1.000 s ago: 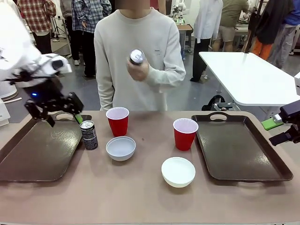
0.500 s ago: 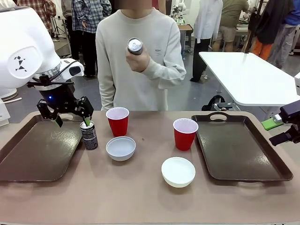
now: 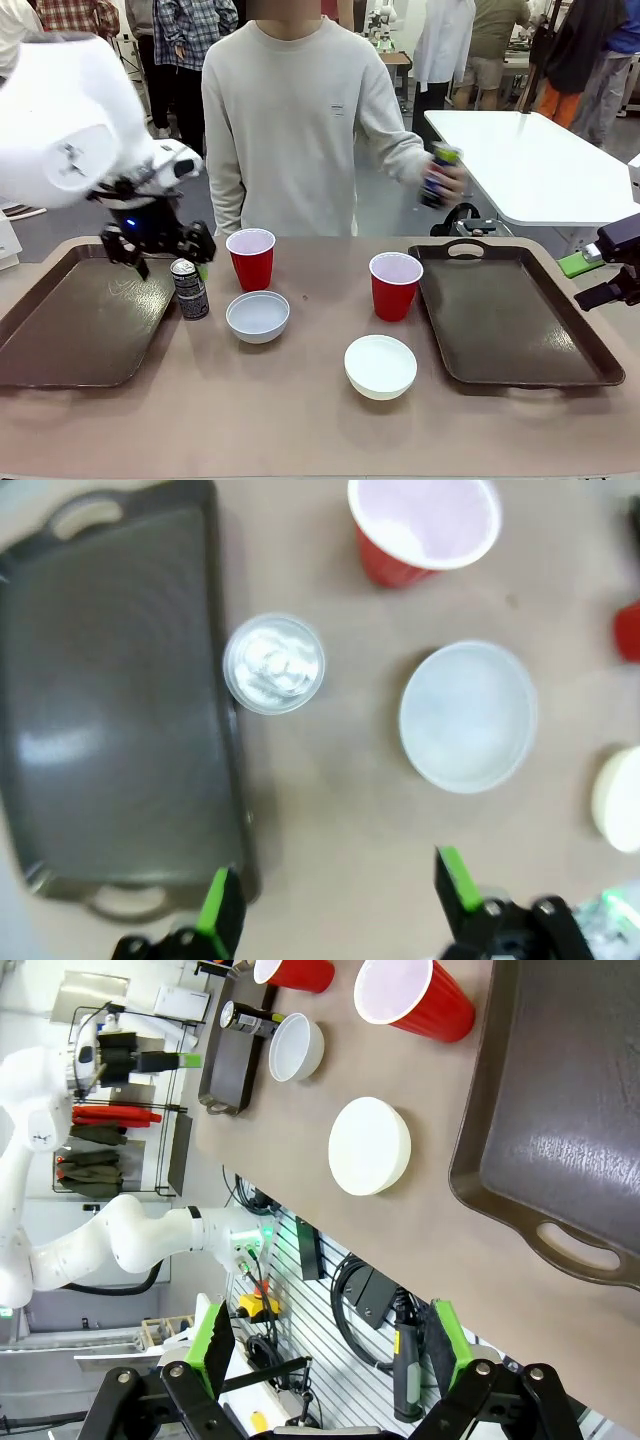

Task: Prepare tableware on both trays.
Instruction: Pick up a Picnic Bowl from the table and place it on a Handle tray.

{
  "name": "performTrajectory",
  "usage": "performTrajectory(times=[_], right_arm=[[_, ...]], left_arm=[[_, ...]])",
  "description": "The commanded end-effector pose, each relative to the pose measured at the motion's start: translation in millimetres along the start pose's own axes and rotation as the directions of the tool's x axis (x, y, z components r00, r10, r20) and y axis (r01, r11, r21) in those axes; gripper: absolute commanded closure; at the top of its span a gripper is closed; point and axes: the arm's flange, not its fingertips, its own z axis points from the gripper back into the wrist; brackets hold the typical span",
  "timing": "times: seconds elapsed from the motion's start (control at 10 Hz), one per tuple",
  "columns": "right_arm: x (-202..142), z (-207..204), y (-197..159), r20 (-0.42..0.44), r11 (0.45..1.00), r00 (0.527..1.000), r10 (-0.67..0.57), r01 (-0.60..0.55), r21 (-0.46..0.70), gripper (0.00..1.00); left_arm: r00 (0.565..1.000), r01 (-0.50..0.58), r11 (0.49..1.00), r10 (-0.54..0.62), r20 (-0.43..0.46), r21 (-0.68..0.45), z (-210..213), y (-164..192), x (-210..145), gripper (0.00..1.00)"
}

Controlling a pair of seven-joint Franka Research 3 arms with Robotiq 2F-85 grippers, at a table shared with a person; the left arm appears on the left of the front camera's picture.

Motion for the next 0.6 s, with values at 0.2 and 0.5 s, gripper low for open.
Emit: performTrajectory(times=[0.2, 0.5], right_arm=[[0, 0, 0, 0.003, 1.000, 1.000, -0.006, 0.006, 0.014, 0.00], [0, 0, 0, 0.003, 1.000, 1.000, -0.006, 0.006, 0.014, 0.00]], left_arm=[[0.995, -0.097, 0.995, 0.097, -0.005, 0.030, -63, -54, 33, 0.00], [0.981, -0.187, 0.981, 0.189, -0.049, 0.045, -90, -63, 36, 0.00]])
